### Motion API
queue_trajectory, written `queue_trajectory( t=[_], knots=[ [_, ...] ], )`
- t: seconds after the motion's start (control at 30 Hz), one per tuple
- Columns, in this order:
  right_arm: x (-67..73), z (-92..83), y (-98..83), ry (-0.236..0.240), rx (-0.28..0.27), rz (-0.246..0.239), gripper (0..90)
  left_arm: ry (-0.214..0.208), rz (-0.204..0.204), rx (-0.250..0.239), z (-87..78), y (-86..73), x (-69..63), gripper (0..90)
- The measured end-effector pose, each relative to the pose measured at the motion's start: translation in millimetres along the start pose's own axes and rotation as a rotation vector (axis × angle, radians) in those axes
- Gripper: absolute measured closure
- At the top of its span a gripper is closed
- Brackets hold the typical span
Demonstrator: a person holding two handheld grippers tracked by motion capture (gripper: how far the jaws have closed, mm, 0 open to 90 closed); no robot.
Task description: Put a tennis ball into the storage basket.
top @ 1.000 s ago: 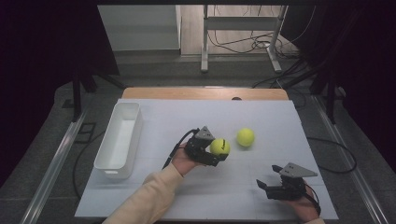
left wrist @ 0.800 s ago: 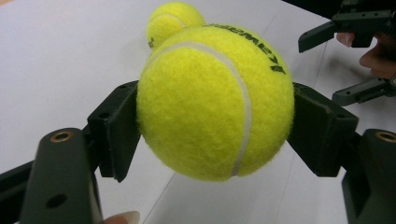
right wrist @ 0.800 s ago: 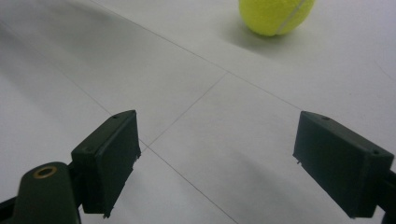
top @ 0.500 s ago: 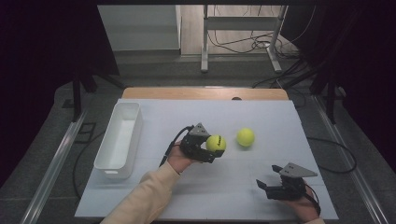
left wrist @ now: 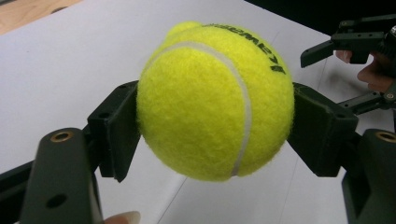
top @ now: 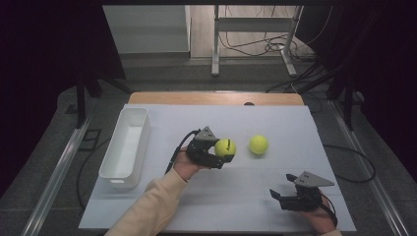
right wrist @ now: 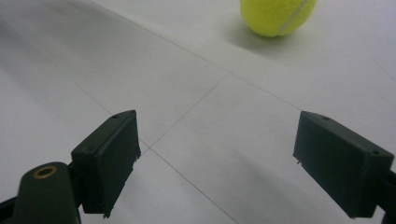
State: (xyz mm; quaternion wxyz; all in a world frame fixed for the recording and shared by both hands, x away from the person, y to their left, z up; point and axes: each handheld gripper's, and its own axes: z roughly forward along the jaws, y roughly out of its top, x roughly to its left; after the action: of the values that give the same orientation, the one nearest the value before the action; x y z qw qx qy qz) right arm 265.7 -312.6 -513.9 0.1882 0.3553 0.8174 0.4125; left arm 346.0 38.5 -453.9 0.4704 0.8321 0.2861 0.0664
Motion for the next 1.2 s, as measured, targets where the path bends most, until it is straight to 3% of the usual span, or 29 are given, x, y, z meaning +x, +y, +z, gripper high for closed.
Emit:
queue_trajectory(
  t=[0.83, 1.2],
  knots=[
    [0.0, 0.2, -0.2, -0.004, 0.003, -0.002, 14.9, 0.031, -0.021, -0.030, -13.9, 2.3, 7.3, 25.5],
    [-0.4, 0.1, -0.2, -0.006, 0.002, 0.002, 14.9, 0.032, -0.015, -0.022, -13.9, 2.4, 7.0, 25.5]
  ],
)
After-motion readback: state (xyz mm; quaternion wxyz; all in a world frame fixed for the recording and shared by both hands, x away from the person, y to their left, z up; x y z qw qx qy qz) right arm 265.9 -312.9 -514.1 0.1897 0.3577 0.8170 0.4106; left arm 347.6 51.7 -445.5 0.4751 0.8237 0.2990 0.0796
